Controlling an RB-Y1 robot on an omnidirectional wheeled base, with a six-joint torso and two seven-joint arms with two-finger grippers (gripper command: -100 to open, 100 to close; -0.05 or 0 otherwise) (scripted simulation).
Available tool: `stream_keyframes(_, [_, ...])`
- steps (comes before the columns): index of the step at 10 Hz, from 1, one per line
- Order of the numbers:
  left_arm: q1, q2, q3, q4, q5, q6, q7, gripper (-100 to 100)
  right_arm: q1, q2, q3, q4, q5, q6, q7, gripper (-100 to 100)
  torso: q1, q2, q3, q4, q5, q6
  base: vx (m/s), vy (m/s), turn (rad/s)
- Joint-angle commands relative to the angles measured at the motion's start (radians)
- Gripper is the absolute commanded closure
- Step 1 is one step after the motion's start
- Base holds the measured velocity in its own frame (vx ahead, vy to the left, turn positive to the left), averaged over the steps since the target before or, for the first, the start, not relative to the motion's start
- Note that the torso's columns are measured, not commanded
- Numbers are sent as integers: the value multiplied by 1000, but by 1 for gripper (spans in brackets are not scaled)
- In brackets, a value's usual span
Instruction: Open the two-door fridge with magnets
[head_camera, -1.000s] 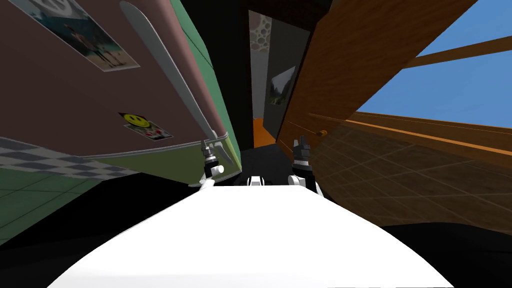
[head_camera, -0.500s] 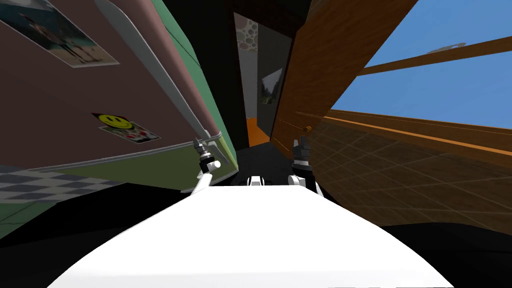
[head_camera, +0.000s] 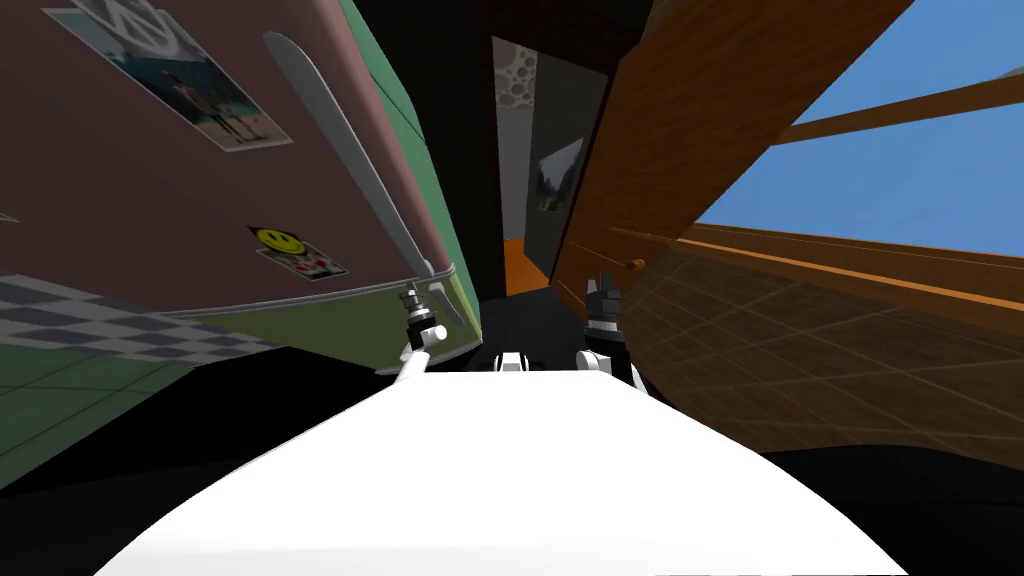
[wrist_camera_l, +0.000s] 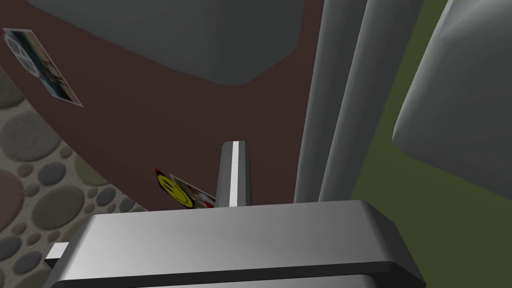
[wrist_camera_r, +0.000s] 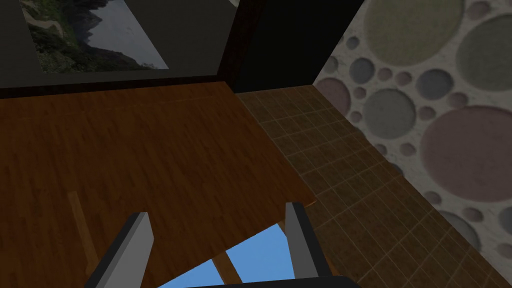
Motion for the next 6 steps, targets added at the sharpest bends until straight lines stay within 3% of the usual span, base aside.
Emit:
stream_keyframes(1, [65, -40, -57, -64, -63, 0, 37, 100, -1, 0, 0, 0, 0, 0, 0, 0, -2, 10, 6, 3, 0, 1, 114, 38, 401])
stream_keyframes(2, [86, -40, -57, -76, -72, 0, 37, 100, 0, 0, 0, 0, 0, 0, 0, 0, -2, 12, 8, 4, -1, -1, 100, 15, 174])
stream_keyframes(3, [86, -40, -57, -91, -72, 0, 37, 100, -1, 0, 0, 0, 0, 0, 0, 0, -4, 11, 7, 4, -1, 1, 40, 14, -87])
stream_keyframes(4, [129, -70, -101, -118, -120, 2, 69, 100, -1, 0, 0, 0, 0, 0, 0, 0, -4, 11, 7, 4, -1, 1, 99, 36, 336])
stream_keyframes(5, [145, -70, -101, -140, -127, 2, 69, 100, 0, 0, 0, 0, 0, 0, 0, 0, -1, 6, 4, 2, -1, -2, 104, 20, 242])
stream_keyframes(6, [145, -70, -101, -151, -127, 2, 69, 100, -1, 0, 0, 0, 0, 0, 0, 0, -2, 4, 3, 1, -1, 0, 50, 6, -11])
